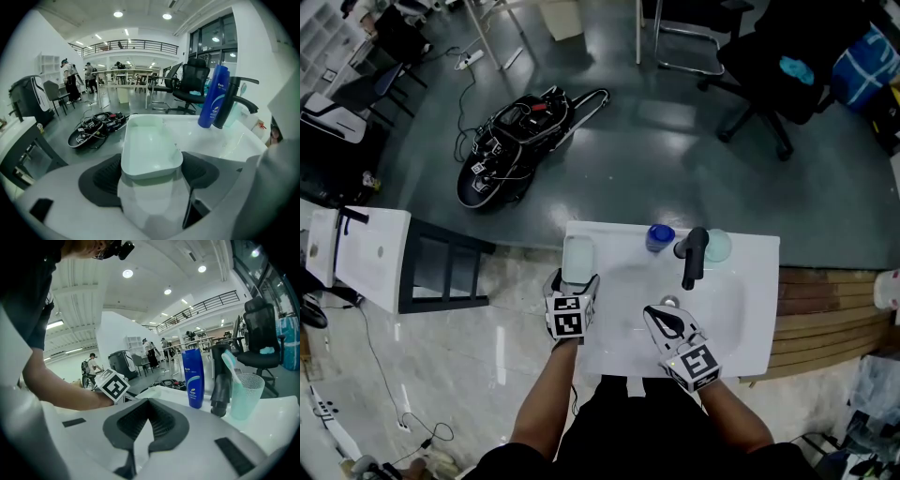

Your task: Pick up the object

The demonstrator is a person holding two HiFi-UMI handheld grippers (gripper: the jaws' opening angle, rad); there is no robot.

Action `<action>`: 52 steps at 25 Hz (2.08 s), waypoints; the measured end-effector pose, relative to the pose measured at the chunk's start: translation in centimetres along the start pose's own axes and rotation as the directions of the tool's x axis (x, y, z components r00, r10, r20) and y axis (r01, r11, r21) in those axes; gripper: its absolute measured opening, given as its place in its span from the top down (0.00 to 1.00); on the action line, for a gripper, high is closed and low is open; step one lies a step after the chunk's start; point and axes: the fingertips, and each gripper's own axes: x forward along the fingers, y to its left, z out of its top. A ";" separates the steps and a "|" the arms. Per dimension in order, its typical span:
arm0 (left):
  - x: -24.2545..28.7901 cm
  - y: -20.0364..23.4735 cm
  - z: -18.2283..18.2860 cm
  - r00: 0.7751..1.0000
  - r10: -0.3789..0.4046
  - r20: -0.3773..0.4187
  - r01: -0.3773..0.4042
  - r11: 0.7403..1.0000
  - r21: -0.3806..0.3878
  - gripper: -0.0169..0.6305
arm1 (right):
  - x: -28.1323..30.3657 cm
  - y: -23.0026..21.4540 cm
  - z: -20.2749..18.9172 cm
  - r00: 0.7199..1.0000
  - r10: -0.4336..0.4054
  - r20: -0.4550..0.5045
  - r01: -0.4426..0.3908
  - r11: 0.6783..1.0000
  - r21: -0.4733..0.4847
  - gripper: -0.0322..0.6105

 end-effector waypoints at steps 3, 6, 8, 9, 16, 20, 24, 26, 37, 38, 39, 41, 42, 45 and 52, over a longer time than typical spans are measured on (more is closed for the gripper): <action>0.0 0.2 0.0 1.000 0.003 0.011 -0.003 1.000 0.003 0.35 | 0.0 0.2 0.0 1.000 -0.001 -0.008 0.001 1.000 0.000 0.92; 0.0 0.2 0.0 1.000 0.000 0.014 0.000 1.000 0.003 0.35 | -0.1 0.4 0.0 1.000 0.000 -0.013 0.000 1.000 -0.002 0.92; -0.1 0.3 0.1 1.000 0.002 0.015 -0.002 1.000 0.006 0.36 | -0.2 0.5 -0.1 1.000 0.000 -0.014 0.000 1.000 0.002 0.92; -0.2 0.3 0.1 1.000 0.004 0.019 -0.005 1.000 0.007 0.36 | -0.2 0.6 -0.1 1.000 0.000 -0.015 0.001 1.000 0.003 0.92; -1.4 -0.1 0.6 0.996 0.018 0.084 -0.020 1.000 0.023 0.36 | -0.3 0.5 -0.5 1.000 -0.017 -0.022 0.016 1.000 -0.004 0.92; -2.2 -0.5 1.3 0.993 0.019 0.121 -0.023 0.999 0.034 0.37 | -0.6 0.2 -0.5 0.999 -0.034 -0.016 0.034 0.999 -0.001 0.92; -3.6 -0.8 2.4 0.986 0.018 0.165 -0.023 0.999 0.033 0.37 | -1.0 0.1 -0.6 0.999 -0.042 -0.009 0.042 0.999 -0.006 0.92; -4.4 -1.0 3.0 0.983 0.018 0.184 -0.025 0.999 0.034 0.37 | -1.3 -0.1 -0.3 0.998 -0.055 -0.001 0.055 0.998 -0.008 0.92; -9.3 -2.0 5.6 0.963 0.018 0.270 -0.036 0.997 0.062 0.37 | -2.8 -1.7 1.3 0.991 -0.124 0.046 0.126 0.991 -0.039 0.92; -9.8 -2.2 5.9 0.960 0.015 0.279 -0.035 0.997 0.066 0.37 | -3.0 -2.1 1.3 0.990 -0.134 0.046 0.136 0.990 -0.040 0.92; -10.3 -2.3 6.3 0.958 0.013 0.288 -0.034 0.997 0.069 0.37 | -3.1 -2.4 1.4 0.988 -0.144 0.048 0.146 0.988 -0.043 0.92; -11.2 -2.6 7.0 0.952 0.006 0.304 -0.029 0.997 0.071 0.37 | -3.6 -3.1 1.9 0.984 -0.165 0.061 0.168 0.985 -0.047 0.92; -11.6 -2.7 7.3 0.951 0.002 0.311 -0.026 0.997 0.071 0.37 | -3.8 -3.5 2.3 0.982 -0.177 0.071 0.180 0.982 -0.047 0.92; -12.8 -2.9 8.1 0.945 -0.005 0.327 -0.018 0.997 0.070 0.37 | -4.6 -4.6 3.3 0.973 -0.210 0.100 0.215 0.976 -0.044 0.92; -15.6 -4.2 9.3 0.933 -0.028 0.358 -0.007 0.995 0.097 0.37 | -5.7 -4.8 4.8 0.967 -0.222 0.123 0.231 0.970 -0.071 0.92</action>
